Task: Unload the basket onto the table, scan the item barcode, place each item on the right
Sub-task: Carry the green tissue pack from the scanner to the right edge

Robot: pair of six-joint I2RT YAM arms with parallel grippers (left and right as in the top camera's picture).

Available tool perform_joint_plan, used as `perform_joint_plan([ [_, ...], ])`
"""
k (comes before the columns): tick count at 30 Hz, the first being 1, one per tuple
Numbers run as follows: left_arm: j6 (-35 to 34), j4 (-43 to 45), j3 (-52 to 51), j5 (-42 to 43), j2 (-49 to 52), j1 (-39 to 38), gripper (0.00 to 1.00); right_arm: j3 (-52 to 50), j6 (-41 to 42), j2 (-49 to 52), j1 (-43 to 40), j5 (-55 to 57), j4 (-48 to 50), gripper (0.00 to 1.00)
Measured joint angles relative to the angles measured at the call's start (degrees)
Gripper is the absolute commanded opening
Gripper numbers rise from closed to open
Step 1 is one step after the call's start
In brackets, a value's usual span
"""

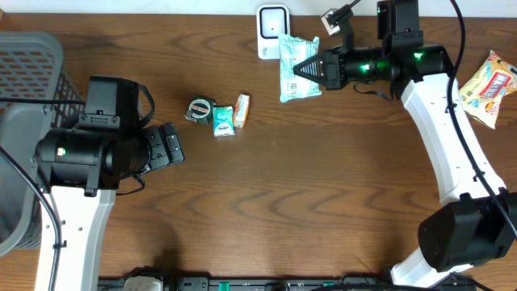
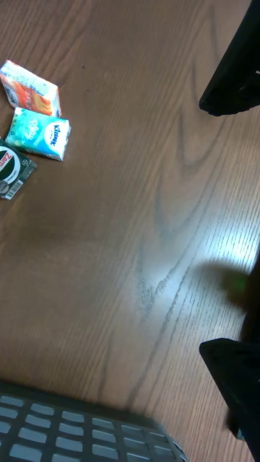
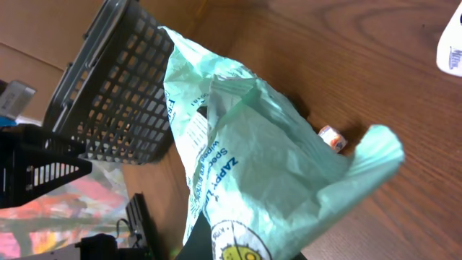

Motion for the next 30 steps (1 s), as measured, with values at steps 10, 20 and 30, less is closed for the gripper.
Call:
perform_joint_plan([
  [10,0.00,0.02,0.00,0.00,0.00,0.00,0.98,0.00,-0.46,0.00,2.32,2.38,0.24,0.01],
  [20,0.00,0.00,0.00,0.02,0.00,0.00,0.98,0.00,-0.66,0.00,2.69,3.78,0.22,0.01],
  [30,0.00,0.00,0.00,0.02,0.00,0.00,0.98,0.00,4.46,0.37,9.53,39.19,1.14,0.01],
])
